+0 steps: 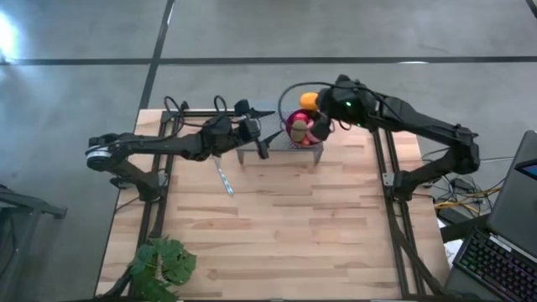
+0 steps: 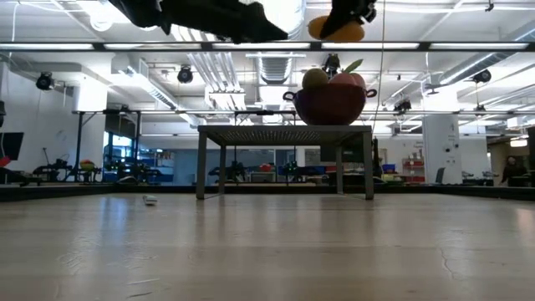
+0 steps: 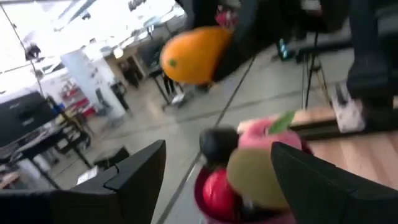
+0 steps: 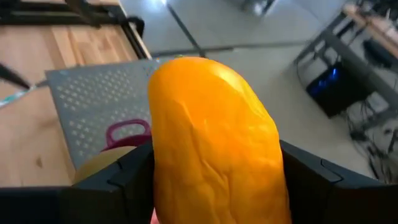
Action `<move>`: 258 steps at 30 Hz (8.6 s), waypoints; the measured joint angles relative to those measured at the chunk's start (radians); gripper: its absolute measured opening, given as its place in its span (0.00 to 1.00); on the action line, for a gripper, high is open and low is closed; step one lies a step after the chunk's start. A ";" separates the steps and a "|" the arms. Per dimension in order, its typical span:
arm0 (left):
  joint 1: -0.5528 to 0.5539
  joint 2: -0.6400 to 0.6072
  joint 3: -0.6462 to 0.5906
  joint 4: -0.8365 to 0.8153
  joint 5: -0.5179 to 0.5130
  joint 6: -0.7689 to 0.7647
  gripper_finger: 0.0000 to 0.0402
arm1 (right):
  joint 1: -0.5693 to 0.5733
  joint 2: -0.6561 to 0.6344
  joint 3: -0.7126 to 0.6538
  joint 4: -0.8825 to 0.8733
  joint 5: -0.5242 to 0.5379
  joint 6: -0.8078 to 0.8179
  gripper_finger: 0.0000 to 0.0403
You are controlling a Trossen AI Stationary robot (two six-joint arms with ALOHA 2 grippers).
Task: Pick & Place Fruit
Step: Put the mango into the purple bowl on the shelf
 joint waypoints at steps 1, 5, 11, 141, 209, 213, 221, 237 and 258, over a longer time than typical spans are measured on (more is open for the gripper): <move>0.000 0.000 0.000 -0.021 -0.012 0.002 0.73 | -0.005 0.023 0.028 -0.026 -0.001 0.012 0.63; -0.002 -0.001 -0.001 -0.090 -0.051 0.002 0.73 | -0.021 0.115 0.135 -0.138 -0.003 0.055 0.65; -0.002 -0.003 -0.003 -0.152 -0.185 -0.036 0.73 | -0.027 0.224 0.265 -0.273 -0.003 0.106 0.62; -0.005 0.106 0.109 0.107 0.341 -0.918 0.97 | 0.241 -0.140 -0.332 0.371 -0.122 -0.345 0.61; 0.012 0.211 0.585 -0.568 0.200 -0.653 0.63 | 0.257 -0.181 -0.023 -0.364 -0.020 0.122 0.84; 0.014 0.211 0.666 -0.689 0.159 -0.561 0.63 | 0.257 -0.223 -0.053 -0.371 -0.020 0.134 0.81; 0.015 0.218 0.697 -0.770 0.125 -0.286 0.63 | 0.257 -0.301 -0.105 -0.360 -0.021 0.138 0.74; 0.039 0.399 1.003 -1.034 -0.049 -0.375 0.63 | 0.257 -0.349 -0.185 -0.321 0.026 0.205 0.63; 0.063 0.579 1.157 -1.084 -0.052 -0.486 0.63 | 0.256 -0.443 -0.251 -0.331 0.119 0.258 0.56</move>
